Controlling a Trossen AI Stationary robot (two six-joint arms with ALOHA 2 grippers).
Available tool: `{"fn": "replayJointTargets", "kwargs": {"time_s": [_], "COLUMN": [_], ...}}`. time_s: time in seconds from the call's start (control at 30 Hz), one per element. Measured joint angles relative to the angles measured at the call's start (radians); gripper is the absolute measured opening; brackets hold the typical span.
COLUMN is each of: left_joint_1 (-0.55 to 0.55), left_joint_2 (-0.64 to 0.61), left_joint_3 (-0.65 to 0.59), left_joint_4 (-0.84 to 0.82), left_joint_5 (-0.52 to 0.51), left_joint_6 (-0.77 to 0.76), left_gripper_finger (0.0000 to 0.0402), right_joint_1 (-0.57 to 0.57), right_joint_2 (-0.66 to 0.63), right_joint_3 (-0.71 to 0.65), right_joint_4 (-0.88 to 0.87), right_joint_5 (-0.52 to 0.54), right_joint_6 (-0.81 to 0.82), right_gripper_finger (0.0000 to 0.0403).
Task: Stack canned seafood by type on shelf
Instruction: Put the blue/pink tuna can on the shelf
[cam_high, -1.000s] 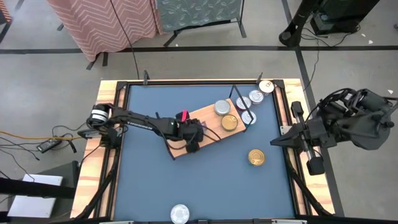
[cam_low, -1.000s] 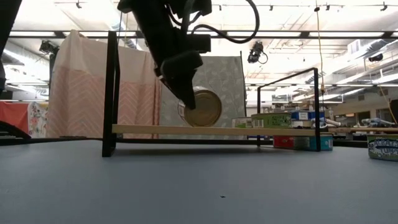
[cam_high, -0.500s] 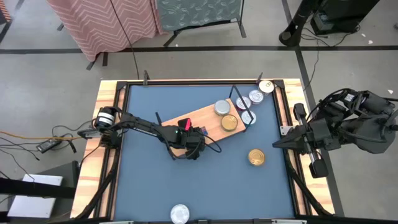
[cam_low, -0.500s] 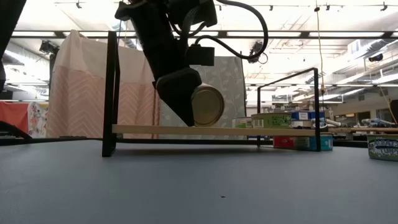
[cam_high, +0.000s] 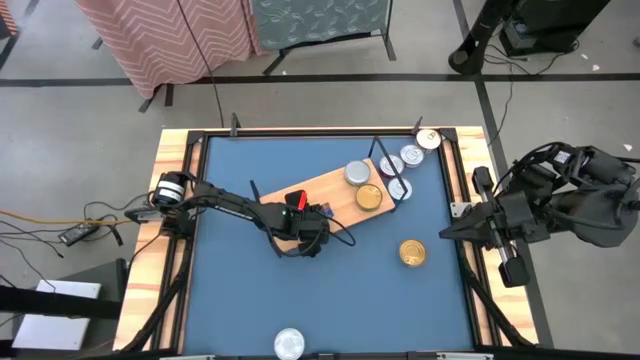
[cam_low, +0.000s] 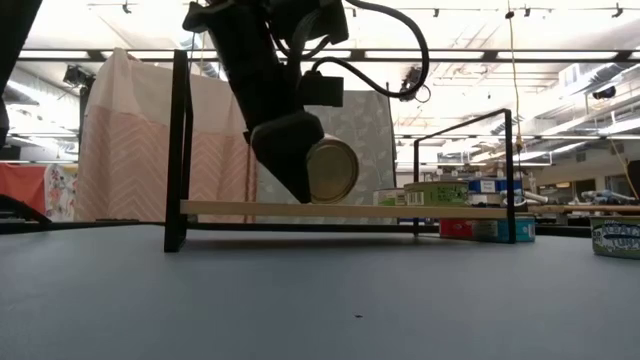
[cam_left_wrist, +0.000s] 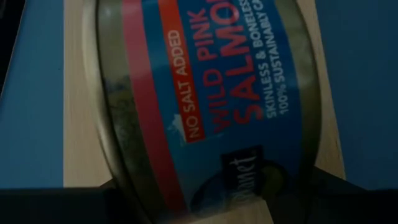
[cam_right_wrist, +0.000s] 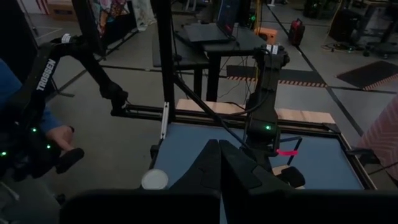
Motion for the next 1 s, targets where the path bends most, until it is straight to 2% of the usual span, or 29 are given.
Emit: {"fn": "replayJointTargets", "kwargs": {"time_s": [0.53, 0.7, 0.87, 1.0], "left_joint_1": [-0.019, -0.039, -0.057, -0.063], "left_joint_2": [0.037, 0.064, 0.074, 0.079], "left_joint_3": [0.001, 0.011, 0.013, 0.026], "left_joint_4": [-0.06, -0.144, -0.154, -0.173], "left_joint_5": [-0.094, -0.127, -0.142, -0.179], "left_joint_6": [0.06, 0.141, 0.161, 0.268], "left_gripper_finger": [0.0195, 0.0195, 0.0195, 0.0195], "right_joint_1": [0.041, 0.058, 0.074, 0.074], "right_joint_2": [0.0, 0.0, 0.0, 0.0], "right_joint_3": [0.0, 0.0, 0.0, 0.0], "right_joint_4": [0.0, 0.0, 0.005, 0.007], "right_joint_5": [0.038, 0.06, 0.08, 0.082], "right_joint_6": [0.003, 0.003, 0.002, -0.002], "right_gripper_finger": [0.0005, 0.0005, 0.0005, 0.0005]}}
